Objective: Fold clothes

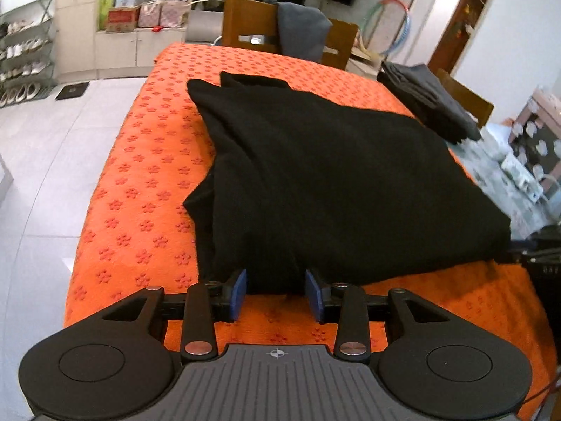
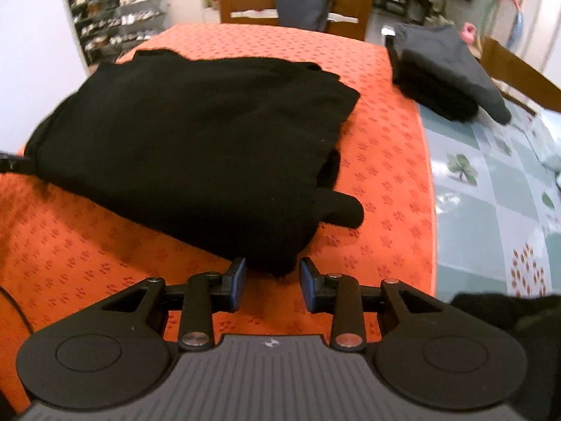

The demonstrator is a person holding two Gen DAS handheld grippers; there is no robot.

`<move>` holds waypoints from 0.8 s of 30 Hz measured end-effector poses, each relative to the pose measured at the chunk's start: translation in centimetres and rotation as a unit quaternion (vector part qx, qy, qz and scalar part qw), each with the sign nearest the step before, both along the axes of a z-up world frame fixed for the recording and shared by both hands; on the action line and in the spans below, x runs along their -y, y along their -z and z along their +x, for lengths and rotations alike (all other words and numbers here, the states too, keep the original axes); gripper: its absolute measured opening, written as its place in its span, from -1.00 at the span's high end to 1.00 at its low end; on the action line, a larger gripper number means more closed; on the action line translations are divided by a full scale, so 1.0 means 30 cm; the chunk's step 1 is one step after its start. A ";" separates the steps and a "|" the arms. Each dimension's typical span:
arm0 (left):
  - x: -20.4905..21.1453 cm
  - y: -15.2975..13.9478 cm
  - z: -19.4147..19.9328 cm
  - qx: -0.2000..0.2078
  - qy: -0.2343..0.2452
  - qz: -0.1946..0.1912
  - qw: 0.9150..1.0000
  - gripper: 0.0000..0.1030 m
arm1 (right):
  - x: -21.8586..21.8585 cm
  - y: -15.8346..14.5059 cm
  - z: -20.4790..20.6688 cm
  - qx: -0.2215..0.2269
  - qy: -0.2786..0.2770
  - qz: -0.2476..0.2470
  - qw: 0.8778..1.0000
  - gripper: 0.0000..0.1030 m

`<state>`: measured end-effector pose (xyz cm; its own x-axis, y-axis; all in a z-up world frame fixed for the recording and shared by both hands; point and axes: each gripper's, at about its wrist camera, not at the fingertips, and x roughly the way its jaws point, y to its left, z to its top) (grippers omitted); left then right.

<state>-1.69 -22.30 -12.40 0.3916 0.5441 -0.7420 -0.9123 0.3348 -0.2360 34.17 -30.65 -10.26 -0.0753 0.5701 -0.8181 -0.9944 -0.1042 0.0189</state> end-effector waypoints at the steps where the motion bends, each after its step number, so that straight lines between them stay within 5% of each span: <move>1: -0.002 0.002 0.006 -0.003 0.002 0.003 1.000 0.23 | -0.009 0.006 0.000 0.002 -0.004 0.000 1.000 0.27; 3: -0.002 0.005 0.014 -0.009 0.006 0.011 1.000 0.24 | -0.026 0.010 0.006 -0.004 -0.005 0.001 1.000 0.33; 4: 0.001 0.006 0.016 -0.013 0.008 0.016 1.000 0.24 | -0.033 0.010 0.008 -0.010 -0.007 0.003 1.000 0.51; 7: 0.010 -0.005 0.015 -0.022 0.013 0.031 0.999 0.74 | -0.048 0.001 0.008 -0.027 -0.009 0.007 1.000 0.83; 17: 0.013 -0.207 -0.130 -0.016 0.101 0.094 0.990 0.96 | -0.064 -0.191 0.084 -0.022 0.009 0.044 0.999 0.86; 24: -0.008 -0.156 -0.279 -0.005 0.035 0.045 0.998 0.95 | -0.096 -0.127 0.084 -0.018 0.020 0.004 1.000 0.86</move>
